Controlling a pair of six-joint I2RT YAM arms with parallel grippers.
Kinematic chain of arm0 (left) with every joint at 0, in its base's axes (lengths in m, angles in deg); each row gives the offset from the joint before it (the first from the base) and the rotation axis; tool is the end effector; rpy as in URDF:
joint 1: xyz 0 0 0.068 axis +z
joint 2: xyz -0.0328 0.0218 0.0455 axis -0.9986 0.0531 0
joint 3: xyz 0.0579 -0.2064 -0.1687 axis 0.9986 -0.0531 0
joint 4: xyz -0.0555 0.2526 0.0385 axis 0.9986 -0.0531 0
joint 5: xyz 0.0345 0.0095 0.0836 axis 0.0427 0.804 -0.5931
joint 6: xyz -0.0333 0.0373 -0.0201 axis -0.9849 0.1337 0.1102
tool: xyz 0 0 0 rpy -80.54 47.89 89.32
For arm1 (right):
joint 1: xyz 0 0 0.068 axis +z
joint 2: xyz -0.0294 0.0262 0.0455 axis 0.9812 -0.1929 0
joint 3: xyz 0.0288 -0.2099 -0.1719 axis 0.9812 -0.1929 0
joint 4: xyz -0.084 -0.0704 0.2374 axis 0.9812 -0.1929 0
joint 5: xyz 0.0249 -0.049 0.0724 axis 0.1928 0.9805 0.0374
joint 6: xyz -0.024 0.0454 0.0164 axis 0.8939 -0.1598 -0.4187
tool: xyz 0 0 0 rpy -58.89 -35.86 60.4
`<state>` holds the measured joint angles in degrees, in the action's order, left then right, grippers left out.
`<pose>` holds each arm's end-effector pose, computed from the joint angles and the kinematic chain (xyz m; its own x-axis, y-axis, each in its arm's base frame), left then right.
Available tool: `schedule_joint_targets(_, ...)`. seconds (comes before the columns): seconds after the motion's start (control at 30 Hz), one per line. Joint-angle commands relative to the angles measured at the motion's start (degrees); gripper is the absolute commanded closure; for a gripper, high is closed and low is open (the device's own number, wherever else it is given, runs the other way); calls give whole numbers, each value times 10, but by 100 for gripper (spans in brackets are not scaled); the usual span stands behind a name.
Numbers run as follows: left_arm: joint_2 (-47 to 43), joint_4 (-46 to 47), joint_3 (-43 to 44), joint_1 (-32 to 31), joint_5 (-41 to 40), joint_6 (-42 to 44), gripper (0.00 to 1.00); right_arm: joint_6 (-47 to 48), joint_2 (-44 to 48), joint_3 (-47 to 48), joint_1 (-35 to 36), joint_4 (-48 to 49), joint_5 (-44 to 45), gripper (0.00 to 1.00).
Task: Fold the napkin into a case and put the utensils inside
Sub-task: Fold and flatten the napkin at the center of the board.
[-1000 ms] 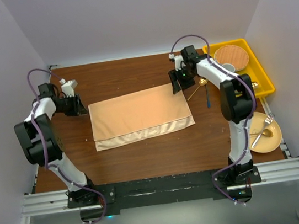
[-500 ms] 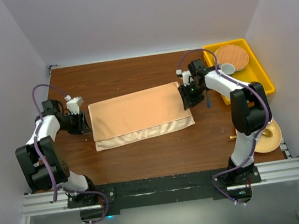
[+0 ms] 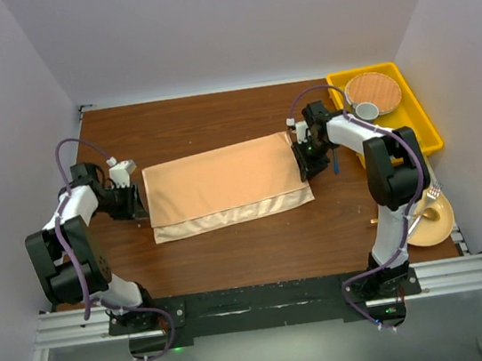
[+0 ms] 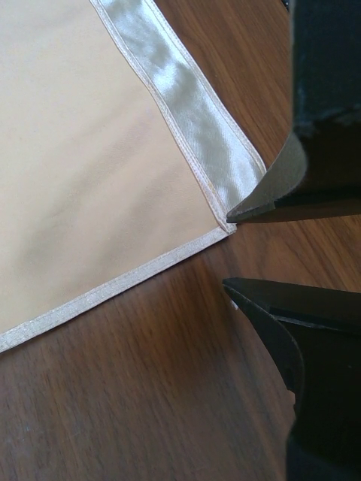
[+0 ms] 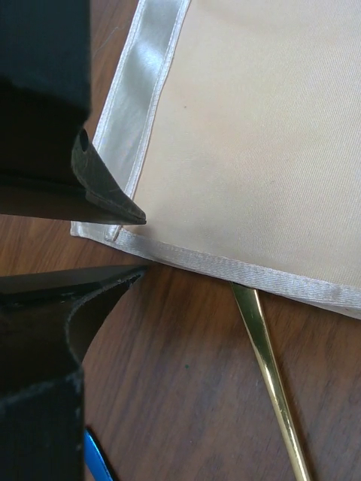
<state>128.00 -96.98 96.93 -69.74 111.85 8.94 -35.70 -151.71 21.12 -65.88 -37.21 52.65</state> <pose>0.2666 0.0642 0.1806 -0.9071 0.0386 -0.4192 0.2019 0.9137 -0.3526 0.3663 0.0926 0.1649 -0.9333 -0.2523 -0.2554 -0.3067 0.9302 0.2016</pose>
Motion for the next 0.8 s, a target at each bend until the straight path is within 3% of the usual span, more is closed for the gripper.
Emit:
schedule_joint_targets(0.0,1,1,3,-2,2,9,60,-18,8,10,-2,-12,-10,69)
schedule_joint_targets(0.13,1,1,2,-2,1,11,60,-18,17,10,-2,-23,-17,70)
schedule_joint_targets(0.57,-4,0,2,-2,6,19,61,-39,32,13,-2,-34,-22,94)
schedule_joint_targets(0.77,-5,-21,9,-5,18,42,61,-38,44,23,-2,-46,-24,100)
